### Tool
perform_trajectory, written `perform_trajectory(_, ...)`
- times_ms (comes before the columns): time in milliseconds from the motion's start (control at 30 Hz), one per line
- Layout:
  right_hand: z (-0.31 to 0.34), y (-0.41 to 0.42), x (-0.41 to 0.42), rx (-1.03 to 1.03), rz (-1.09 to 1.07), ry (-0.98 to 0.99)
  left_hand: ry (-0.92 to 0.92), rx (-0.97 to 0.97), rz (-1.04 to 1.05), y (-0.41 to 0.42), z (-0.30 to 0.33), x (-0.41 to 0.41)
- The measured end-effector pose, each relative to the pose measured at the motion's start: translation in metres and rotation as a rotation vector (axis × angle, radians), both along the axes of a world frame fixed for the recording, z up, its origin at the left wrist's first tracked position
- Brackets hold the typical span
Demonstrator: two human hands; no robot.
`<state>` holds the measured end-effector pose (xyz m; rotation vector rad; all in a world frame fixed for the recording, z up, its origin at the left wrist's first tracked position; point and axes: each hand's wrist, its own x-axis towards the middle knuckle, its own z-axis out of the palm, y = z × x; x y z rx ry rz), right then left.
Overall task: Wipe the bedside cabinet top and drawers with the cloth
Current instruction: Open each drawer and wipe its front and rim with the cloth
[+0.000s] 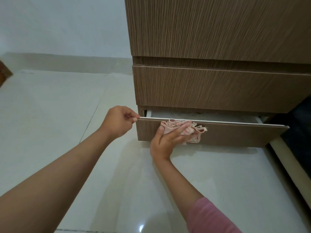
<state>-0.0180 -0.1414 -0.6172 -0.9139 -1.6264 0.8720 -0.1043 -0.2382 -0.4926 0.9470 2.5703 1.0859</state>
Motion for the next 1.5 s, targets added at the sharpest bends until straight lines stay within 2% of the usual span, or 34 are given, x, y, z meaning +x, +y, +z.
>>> perform_trajectory(133, -0.016, -0.030, -0.022, 0.005, 0.068, -0.085, 0.011, -0.001, -0.019, 0.000, -0.002, -0.004)
perform_trajectory(333, -0.050, -0.037, -0.025, 0.194, 0.074, -0.230, 0.053, -0.018, -0.063, 0.001, -0.006, -0.010)
perform_trajectory(633, -0.031, 0.030, 0.030, -0.080, 0.050, -0.235, 0.128, -0.004, -0.071, 0.007, -0.007, -0.010)
perform_trajectory(1000, 0.011, 0.097, 0.088, -0.100, -0.004, -0.128, 0.389, 0.116, -0.015, 0.014, -0.022, 0.000)
perform_trajectory(1333, 0.013, 0.106, 0.080, -0.120, -0.016, -0.099, 0.121, 0.268, 0.207, 0.029, -0.030, 0.003)
perform_trajectory(1500, 0.015, 0.106, 0.076, -0.138, -0.027, -0.083, 0.076, 0.292, 0.241, 0.032, -0.029, 0.004)
